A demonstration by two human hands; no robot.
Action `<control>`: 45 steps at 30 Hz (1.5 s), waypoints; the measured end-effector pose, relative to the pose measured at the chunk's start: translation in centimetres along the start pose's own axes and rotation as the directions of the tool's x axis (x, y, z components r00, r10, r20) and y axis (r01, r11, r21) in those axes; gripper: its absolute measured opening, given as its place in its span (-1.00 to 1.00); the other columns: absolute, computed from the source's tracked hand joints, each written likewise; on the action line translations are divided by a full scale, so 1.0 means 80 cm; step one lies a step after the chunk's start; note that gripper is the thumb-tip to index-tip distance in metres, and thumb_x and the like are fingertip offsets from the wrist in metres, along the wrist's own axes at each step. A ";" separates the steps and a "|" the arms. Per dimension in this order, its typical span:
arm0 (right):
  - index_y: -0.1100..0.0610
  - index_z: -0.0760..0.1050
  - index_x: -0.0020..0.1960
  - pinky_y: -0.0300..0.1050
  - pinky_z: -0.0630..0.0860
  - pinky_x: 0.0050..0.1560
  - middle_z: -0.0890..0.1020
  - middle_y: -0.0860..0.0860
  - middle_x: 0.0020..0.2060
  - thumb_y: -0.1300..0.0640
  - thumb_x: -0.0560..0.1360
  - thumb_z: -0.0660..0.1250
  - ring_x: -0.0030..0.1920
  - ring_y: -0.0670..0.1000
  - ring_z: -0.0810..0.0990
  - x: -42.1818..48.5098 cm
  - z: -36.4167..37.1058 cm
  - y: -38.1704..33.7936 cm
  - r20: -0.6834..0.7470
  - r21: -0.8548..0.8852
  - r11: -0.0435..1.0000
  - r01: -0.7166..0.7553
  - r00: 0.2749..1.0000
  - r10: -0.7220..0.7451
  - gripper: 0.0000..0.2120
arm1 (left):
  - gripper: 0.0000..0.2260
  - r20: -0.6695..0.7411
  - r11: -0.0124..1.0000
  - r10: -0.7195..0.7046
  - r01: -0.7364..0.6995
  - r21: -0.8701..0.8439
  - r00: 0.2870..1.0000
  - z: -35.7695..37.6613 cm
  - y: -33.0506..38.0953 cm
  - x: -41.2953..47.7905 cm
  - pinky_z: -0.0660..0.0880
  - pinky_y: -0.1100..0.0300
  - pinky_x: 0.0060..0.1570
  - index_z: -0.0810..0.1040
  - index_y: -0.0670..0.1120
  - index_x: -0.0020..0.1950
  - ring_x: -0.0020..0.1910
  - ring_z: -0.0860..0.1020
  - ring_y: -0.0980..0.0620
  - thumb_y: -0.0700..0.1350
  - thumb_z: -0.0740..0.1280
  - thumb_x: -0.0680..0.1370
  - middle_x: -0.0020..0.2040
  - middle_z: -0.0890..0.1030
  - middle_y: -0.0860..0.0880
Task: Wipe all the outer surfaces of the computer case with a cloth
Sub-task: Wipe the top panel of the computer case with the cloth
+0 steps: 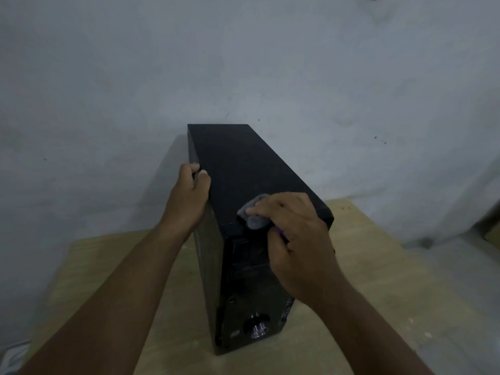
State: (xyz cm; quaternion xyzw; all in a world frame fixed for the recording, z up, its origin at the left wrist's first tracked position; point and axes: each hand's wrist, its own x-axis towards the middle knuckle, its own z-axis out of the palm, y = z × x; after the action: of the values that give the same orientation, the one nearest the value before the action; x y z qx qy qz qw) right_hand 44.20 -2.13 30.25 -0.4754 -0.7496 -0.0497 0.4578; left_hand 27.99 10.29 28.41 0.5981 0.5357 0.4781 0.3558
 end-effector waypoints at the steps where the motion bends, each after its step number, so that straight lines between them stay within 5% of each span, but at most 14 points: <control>1: 0.13 0.62 0.03 -0.34 0.39 0.11 0.59 -0.13 0.01 0.41 0.40 0.25 0.09 -0.19 0.44 -0.001 -0.008 0.006 0.023 -0.006 0.999 0.036 0.999 -0.036 -0.68 | -0.67 -0.008 1.000 -0.003 0.003 0.008 1.000 -0.001 0.001 -0.001 0.40 0.10 0.10 0.36 -0.07 0.42 0.20 0.49 -0.04 0.04 0.09 0.71 0.28 0.51 -0.06; 4: 0.11 0.62 0.02 -0.34 0.41 0.08 0.62 -0.10 0.00 0.46 0.39 0.26 0.07 -0.10 0.49 0.003 -0.031 0.035 0.025 -0.087 0.996 0.010 1.000 -0.008 -0.64 | -0.65 -0.044 0.999 -0.008 0.010 0.048 0.999 -0.007 0.009 -0.005 0.34 0.18 0.13 0.39 -0.03 0.46 0.26 0.46 0.03 0.05 0.14 0.70 0.36 0.49 -0.03; 7: 0.05 0.63 -0.02 -0.50 0.31 0.02 0.59 -0.14 -0.09 0.47 0.42 0.26 0.01 -0.07 0.48 0.014 -0.040 0.056 -0.015 -0.161 0.966 -0.204 0.979 0.205 -0.62 | -0.57 -0.082 0.996 0.002 0.005 0.092 0.997 -0.012 0.018 -0.015 0.27 0.20 0.23 0.31 0.00 0.53 0.42 0.34 0.08 0.06 0.21 0.68 0.51 0.37 0.01; 10: 0.06 0.63 0.05 -0.45 0.25 0.01 0.50 -0.10 -0.05 0.39 0.50 0.18 0.11 -0.02 0.41 0.034 -0.042 0.068 0.066 -0.270 0.914 -0.304 0.941 0.332 -0.65 | -0.58 -0.094 0.997 0.056 -0.052 0.050 0.994 0.000 0.028 -0.040 0.29 0.19 0.28 0.32 0.03 0.52 0.33 0.27 0.25 0.04 0.24 0.67 0.50 0.35 0.08; 14: 0.04 0.58 0.21 -0.25 0.30 0.18 0.48 -0.01 0.12 0.35 0.55 0.14 0.24 0.02 0.39 0.074 -0.051 0.085 0.339 -0.297 0.929 -0.222 0.885 0.320 -0.61 | -0.66 -0.168 0.996 0.084 -0.090 -0.027 0.982 0.017 0.035 -0.073 0.36 0.00 0.44 0.39 0.09 0.45 0.35 0.31 0.26 0.01 0.25 0.66 0.35 0.36 0.24; 17: 0.05 0.57 0.26 -0.26 0.25 0.16 0.49 0.04 0.21 0.35 0.56 0.13 0.28 0.06 0.40 0.102 -0.050 0.102 0.436 -0.276 0.945 -0.178 0.853 0.288 -0.60 | -0.65 -0.195 0.995 0.102 -0.102 0.010 0.975 0.028 0.048 -0.084 0.37 0.08 0.38 0.38 0.11 0.45 0.39 0.36 0.18 0.01 0.25 0.66 0.37 0.34 0.25; 22: 0.08 0.59 0.21 -0.39 0.25 0.14 0.53 -0.01 0.21 0.38 0.54 0.12 0.24 0.00 0.44 0.101 -0.053 0.114 0.481 -0.123 0.987 -0.099 0.864 0.147 -0.60 | -0.59 -0.198 0.968 0.132 -0.084 0.236 0.971 0.049 0.065 -0.087 0.25 0.23 0.25 0.32 0.07 0.49 0.32 0.31 0.20 0.09 0.23 0.64 0.43 0.30 0.14; 26: 0.05 0.63 0.06 -0.44 0.35 0.18 0.62 -0.11 0.07 0.44 0.47 0.20 0.13 -0.14 0.50 0.066 -0.072 0.115 0.464 0.137 0.990 -0.043 0.885 -0.026 -0.61 | -0.46 -0.216 0.935 0.050 0.030 0.354 0.975 0.049 0.068 -0.087 0.30 0.03 0.42 0.23 0.00 0.54 0.50 0.27 -0.02 0.20 0.17 0.62 0.54 0.20 0.02; 30: 0.01 0.65 0.10 -0.41 0.39 0.20 0.62 -0.16 0.06 0.41 0.50 0.24 0.12 -0.18 0.51 0.067 -0.070 0.128 0.475 0.240 0.966 -0.095 0.880 -0.032 -0.61 | -0.34 -0.244 0.875 -0.013 0.129 0.467 0.970 0.056 0.078 -0.083 0.18 -0.07 0.51 0.14 -0.03 0.59 0.59 0.12 -0.07 0.29 0.12 0.58 0.61 0.08 -0.03; 34: -0.01 0.61 0.18 -0.46 0.38 0.16 0.59 -0.17 0.13 0.32 0.56 0.24 0.15 -0.17 0.51 0.099 -0.050 0.154 0.498 0.222 0.960 -0.173 0.866 0.041 -0.66 | -0.30 -0.240 0.833 -0.076 0.194 0.518 0.968 0.062 0.085 -0.076 0.13 -0.08 0.51 0.09 -0.04 0.61 0.60 0.06 -0.09 0.32 0.09 0.59 0.63 0.04 -0.06; 42: 0.06 0.58 0.24 -0.16 0.35 0.30 0.53 0.01 0.31 0.30 0.58 0.16 0.30 0.05 0.47 0.183 0.013 0.186 0.570 0.038 0.995 -0.089 0.820 0.052 -0.66 | -0.16 -0.262 0.835 -0.120 0.240 0.496 0.958 0.059 0.079 -0.068 0.40 -0.14 0.37 0.31 0.03 0.50 0.40 0.40 -0.11 0.56 -0.06 0.44 0.46 0.39 -0.03; 45: 0.08 0.59 0.22 -0.13 0.38 0.32 0.52 0.04 0.32 0.34 0.56 0.15 0.32 0.09 0.44 0.200 0.027 0.188 0.597 0.016 0.997 -0.072 0.801 0.048 -0.63 | -0.35 -0.288 0.829 -0.156 0.283 0.481 0.945 0.064 0.083 -0.071 0.30 -0.02 0.42 0.25 0.02 0.53 0.45 0.33 -0.10 0.39 0.02 0.58 0.49 0.32 -0.05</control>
State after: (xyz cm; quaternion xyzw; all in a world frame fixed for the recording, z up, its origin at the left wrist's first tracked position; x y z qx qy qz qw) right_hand 52.14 17.81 35.33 -0.4815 -0.8409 0.1308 0.2098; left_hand 35.03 4.04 32.07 0.5442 0.7481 0.3401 0.1688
